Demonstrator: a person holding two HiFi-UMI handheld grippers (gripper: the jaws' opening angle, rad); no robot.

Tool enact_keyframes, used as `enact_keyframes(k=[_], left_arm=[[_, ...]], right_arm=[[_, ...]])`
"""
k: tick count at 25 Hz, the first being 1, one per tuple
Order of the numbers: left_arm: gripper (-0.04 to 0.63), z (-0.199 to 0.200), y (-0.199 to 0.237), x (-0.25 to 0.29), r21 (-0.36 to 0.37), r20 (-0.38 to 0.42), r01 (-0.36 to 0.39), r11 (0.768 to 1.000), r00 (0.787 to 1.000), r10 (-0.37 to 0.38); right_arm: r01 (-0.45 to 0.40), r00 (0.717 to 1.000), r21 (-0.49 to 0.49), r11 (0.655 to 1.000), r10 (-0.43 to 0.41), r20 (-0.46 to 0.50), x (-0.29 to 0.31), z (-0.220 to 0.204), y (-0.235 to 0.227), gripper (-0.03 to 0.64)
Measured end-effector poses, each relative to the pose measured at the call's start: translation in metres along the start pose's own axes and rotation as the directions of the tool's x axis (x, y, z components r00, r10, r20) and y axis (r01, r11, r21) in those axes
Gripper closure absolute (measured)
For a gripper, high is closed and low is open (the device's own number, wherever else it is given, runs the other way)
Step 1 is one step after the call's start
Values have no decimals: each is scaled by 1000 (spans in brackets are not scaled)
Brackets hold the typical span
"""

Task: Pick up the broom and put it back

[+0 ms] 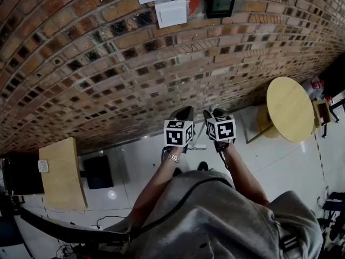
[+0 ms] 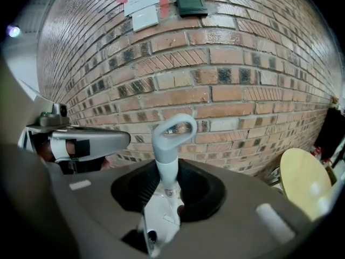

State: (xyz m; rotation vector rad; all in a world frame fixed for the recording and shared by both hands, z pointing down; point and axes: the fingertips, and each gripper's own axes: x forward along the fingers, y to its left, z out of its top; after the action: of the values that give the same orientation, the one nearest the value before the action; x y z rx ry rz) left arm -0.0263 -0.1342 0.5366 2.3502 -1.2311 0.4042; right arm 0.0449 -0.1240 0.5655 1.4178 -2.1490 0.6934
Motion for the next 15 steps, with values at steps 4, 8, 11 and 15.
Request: enact_keyframes(k=[4,8,11,15], left_arm=[[591,0,2,-1,-5,5,-18,1000,1000,18],[591,1,2,-3,-2,9,-27,1000,1000,27],[591,0,3,-4,0,4,-29,1000,1000,29],[591,0,5,-5,-3,7,-32,999,999,32]], right_arm=[[-5,1000,-14,1000,5,-6,5,-2,4,517],[-9,1000,-22,1000,9,-11,8,-4,6,517],[-13,1000,-25,1000,12,-10,11,-3,6,517],[-8,1000,-25,1000,8,-14,18,-1,-1,517]])
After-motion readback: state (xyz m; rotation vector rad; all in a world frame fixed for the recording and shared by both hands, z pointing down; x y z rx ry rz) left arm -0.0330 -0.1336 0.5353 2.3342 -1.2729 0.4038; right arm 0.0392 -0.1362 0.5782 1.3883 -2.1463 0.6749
